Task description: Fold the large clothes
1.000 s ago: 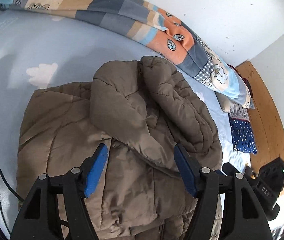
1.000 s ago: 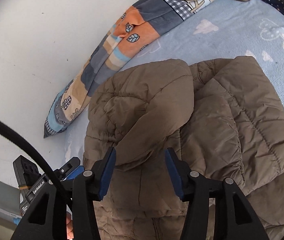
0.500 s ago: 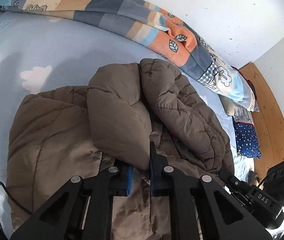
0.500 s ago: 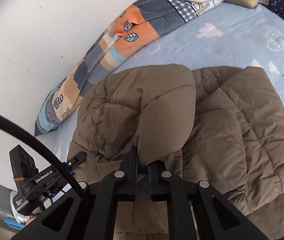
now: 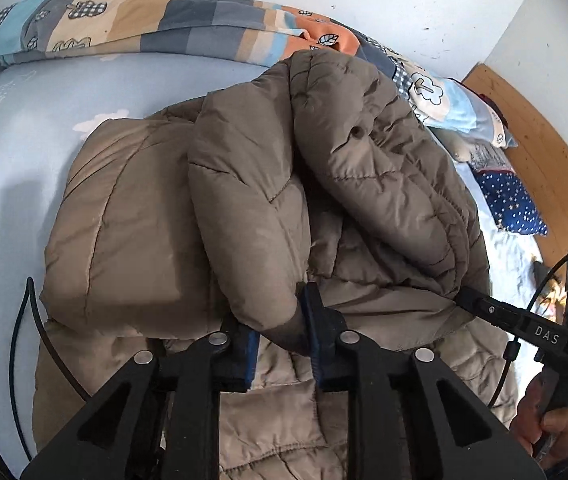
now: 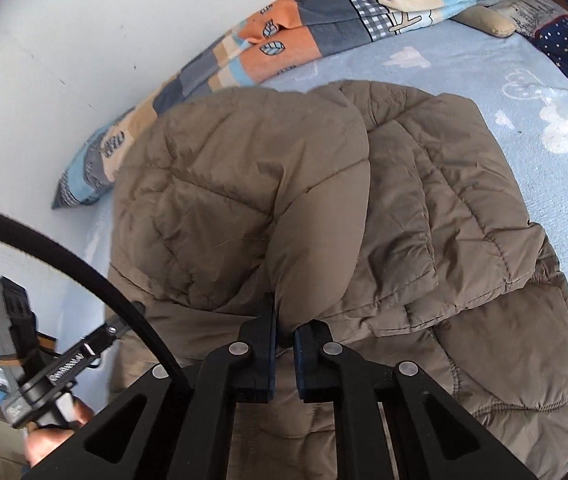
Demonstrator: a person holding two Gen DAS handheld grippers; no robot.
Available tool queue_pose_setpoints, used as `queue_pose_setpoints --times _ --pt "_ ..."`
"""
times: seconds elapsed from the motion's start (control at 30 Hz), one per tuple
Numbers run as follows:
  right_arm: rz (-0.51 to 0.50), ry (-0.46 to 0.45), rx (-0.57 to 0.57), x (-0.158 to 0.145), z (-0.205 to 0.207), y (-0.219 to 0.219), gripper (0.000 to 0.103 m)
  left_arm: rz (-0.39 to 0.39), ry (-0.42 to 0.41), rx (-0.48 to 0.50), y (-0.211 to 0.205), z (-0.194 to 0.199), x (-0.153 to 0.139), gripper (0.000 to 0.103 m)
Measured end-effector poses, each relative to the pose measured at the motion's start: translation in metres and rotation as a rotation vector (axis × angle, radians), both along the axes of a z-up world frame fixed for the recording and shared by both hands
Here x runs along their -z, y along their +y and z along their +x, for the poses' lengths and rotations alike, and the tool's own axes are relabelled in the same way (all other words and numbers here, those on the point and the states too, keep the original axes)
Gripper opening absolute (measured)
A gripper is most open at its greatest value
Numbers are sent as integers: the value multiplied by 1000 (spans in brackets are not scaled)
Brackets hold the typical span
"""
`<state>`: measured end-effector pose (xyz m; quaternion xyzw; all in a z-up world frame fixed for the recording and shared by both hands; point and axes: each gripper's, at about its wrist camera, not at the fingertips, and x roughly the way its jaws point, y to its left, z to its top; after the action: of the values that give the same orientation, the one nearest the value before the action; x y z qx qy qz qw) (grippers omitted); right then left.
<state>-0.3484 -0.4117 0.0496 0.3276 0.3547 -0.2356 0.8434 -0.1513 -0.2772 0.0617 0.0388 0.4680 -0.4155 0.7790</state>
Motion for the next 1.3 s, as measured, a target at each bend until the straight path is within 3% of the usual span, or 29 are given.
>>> queue_pose_setpoints --times 0.07,0.13,0.2,0.23,0.3,0.37,0.43,0.57,0.7,0.8,0.9,1.0,1.3 --pt "-46 15 -8 16 2 -1 10 23 -99 19 -5 -8 3 29" --pt "-55 29 -16 17 5 -2 13 44 -146 36 -10 -13 1 34" --pt "-75 67 -38 7 9 -1 21 81 -192 47 -9 -18 -7 40" --pt "-75 84 -38 1 9 1 32 101 -231 35 -7 -19 -14 43" --pt "-62 75 -13 -12 1 0 37 120 -327 -26 1 -19 -31 58" --pt "-121 71 27 -29 -7 8 37 114 -433 -111 11 -17 -48 60" --pt "-248 48 50 -48 -10 17 37 76 -506 -161 17 -16 -60 61" --pt "-333 -82 -31 -57 8 25 38 15 -508 -94 0 -19 -60 64" --pt "-390 -51 -105 -35 44 27 38 90 -521 9 -32 -36 -35 64" --pt "-396 24 -129 -10 55 28 38 175 -459 46 -45 -26 -9 64" --pt "-345 80 -133 8 62 22 39 137 -413 37 -39 -20 5 71" --pt "-332 125 -145 21 69 17 39 162 -420 43 -41 -20 14 75" --pt "-279 118 -144 20 62 11 43 122 -414 29 -35 -23 8 76"
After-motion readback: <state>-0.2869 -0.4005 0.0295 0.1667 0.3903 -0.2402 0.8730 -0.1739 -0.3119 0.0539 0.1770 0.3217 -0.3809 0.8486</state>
